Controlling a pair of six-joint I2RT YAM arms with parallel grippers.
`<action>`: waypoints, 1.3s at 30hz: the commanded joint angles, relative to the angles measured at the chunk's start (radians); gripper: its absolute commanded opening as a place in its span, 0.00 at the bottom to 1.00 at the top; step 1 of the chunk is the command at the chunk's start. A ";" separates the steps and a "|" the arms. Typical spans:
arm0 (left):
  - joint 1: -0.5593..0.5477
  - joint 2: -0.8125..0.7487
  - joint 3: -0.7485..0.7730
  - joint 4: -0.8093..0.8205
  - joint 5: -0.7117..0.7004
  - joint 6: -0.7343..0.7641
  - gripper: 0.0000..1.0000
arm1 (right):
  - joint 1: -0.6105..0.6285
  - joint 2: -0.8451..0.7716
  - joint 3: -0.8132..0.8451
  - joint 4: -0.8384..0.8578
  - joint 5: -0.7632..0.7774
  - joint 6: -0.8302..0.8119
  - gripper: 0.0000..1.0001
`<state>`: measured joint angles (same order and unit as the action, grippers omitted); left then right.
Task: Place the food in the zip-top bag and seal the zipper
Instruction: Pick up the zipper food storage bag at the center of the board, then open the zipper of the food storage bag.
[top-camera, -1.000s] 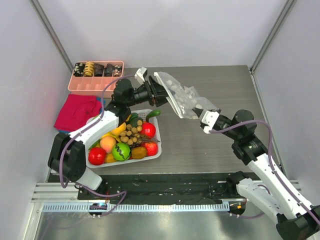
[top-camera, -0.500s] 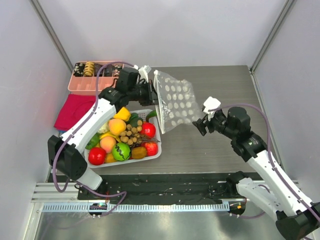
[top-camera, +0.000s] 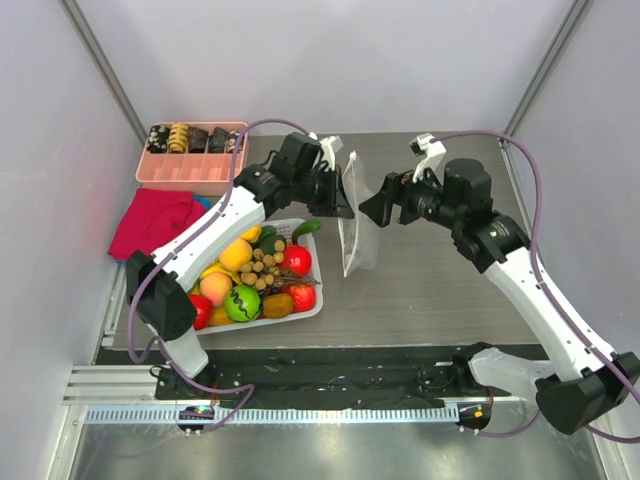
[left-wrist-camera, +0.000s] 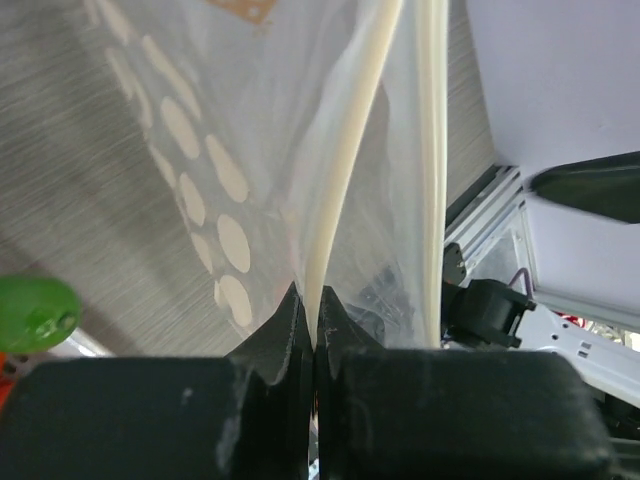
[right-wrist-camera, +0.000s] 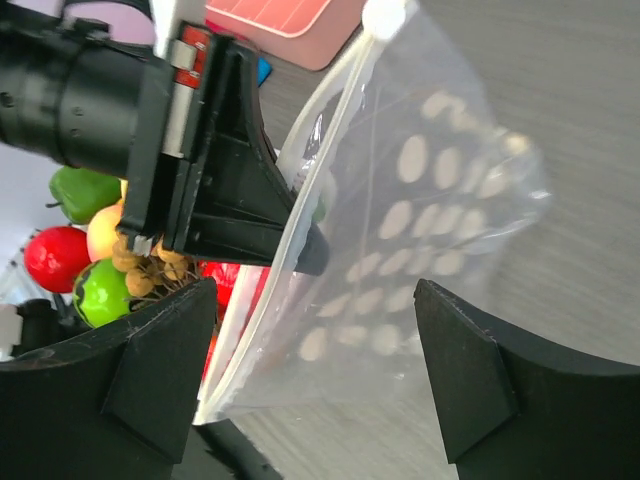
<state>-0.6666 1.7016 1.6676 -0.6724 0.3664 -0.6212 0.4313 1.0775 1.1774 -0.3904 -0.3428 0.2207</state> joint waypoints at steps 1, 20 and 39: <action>-0.033 0.039 0.093 0.011 -0.020 -0.025 0.00 | 0.007 0.039 0.042 -0.007 0.007 0.163 0.85; -0.044 0.096 0.126 0.016 -0.024 -0.074 0.00 | 0.138 0.185 0.113 -0.165 0.393 0.016 0.62; 0.125 -0.025 0.006 -0.188 -0.118 0.274 0.00 | 0.078 -0.057 0.038 -0.459 0.395 -0.057 0.01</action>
<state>-0.5652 1.7237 1.6730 -0.7834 0.3283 -0.5045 0.5148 1.1263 1.2652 -0.7570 0.0757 0.1879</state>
